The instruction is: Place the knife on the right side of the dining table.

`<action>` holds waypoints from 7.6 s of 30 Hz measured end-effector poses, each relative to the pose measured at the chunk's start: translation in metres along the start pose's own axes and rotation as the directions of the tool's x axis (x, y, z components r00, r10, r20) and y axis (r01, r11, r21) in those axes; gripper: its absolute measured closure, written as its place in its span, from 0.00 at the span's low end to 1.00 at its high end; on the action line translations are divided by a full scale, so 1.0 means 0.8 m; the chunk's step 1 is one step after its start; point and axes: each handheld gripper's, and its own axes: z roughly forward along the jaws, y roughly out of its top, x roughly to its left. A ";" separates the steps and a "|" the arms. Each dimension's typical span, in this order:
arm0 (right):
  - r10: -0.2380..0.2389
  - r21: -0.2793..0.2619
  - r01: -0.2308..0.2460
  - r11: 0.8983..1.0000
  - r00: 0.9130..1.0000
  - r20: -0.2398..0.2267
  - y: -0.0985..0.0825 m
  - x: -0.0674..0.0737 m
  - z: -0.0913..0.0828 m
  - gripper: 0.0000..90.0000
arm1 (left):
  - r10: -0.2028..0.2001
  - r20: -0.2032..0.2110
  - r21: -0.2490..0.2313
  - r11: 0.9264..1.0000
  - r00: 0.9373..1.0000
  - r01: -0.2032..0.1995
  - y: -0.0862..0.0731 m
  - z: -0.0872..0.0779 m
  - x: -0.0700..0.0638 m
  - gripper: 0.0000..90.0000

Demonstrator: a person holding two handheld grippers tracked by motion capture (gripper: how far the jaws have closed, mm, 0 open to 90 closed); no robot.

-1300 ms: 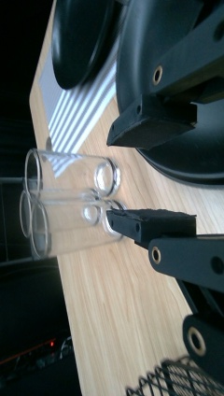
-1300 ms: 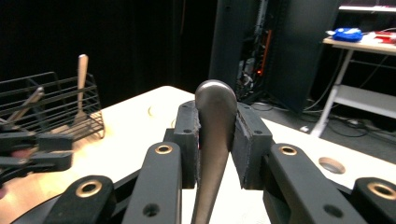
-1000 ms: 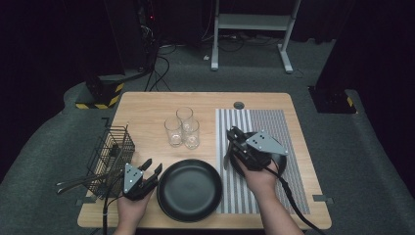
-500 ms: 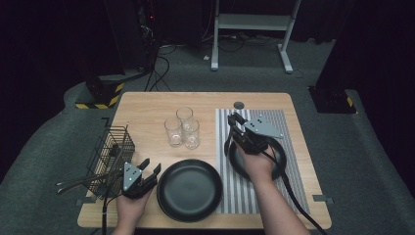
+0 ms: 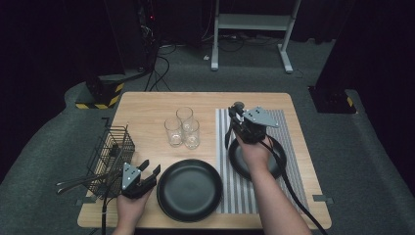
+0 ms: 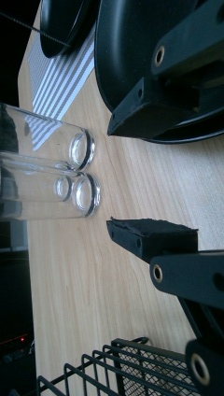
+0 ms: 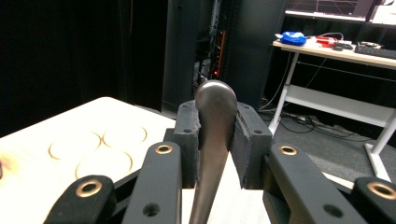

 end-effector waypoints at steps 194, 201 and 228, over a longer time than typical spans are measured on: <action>0.241 0.163 -0.279 0.946 0.945 0.220 -0.093 -0.190 0.012 0.71 | 0.040 -0.011 0.016 0.999 0.999 -0.039 -0.016 0.004 0.000 0.54; 0.276 0.159 -0.313 0.937 0.936 0.217 -0.104 -0.201 0.013 0.70 | 0.038 -0.015 0.018 0.999 0.999 -0.038 -0.016 0.004 0.000 0.54; 0.343 0.163 -0.380 0.910 0.914 0.216 -0.134 -0.224 0.017 0.66 | 0.036 -0.021 0.022 0.999 0.999 -0.036 -0.016 0.004 0.000 0.54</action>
